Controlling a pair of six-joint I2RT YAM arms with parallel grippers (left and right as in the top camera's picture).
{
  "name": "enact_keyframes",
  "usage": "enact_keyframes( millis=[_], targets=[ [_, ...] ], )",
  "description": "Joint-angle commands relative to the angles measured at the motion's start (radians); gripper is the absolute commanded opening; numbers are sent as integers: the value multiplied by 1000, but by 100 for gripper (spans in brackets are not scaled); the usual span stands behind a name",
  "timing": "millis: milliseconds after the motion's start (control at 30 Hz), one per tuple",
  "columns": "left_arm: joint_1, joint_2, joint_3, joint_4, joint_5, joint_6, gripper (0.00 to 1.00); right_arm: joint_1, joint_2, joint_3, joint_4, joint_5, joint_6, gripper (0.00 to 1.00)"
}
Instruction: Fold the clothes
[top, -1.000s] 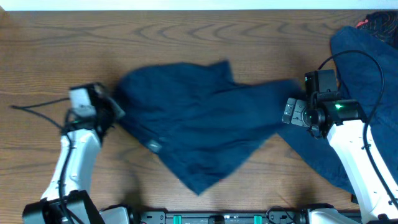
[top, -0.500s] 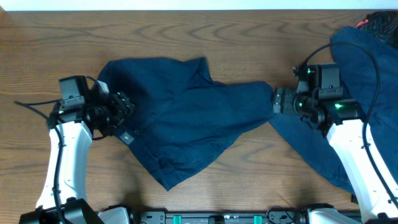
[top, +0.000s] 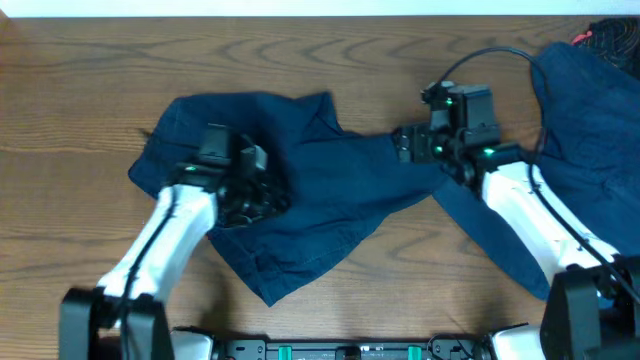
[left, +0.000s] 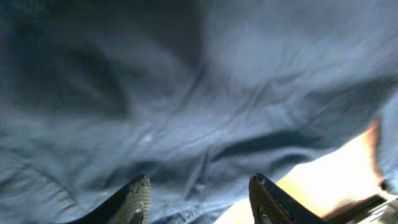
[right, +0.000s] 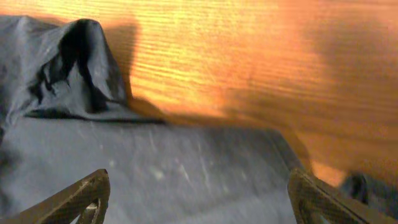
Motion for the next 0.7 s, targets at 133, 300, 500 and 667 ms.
enact_keyframes(
  millis=[133,300,500,667],
  targets=[
    [-113,153,-11,-64,-32,-35,53,-10,45,6,-191,135,165,67],
    [-129,225,-12,-190,-47,-34,53,-69,41,6,-333,299,187,59],
    [-129,250,-13,-372,-167,-35,53,-145,49,5,-523,258,86,27],
    [-129,250,-13,-454,-176,-34,53,-163,52,5,-595,104,-21,20]
  ],
)
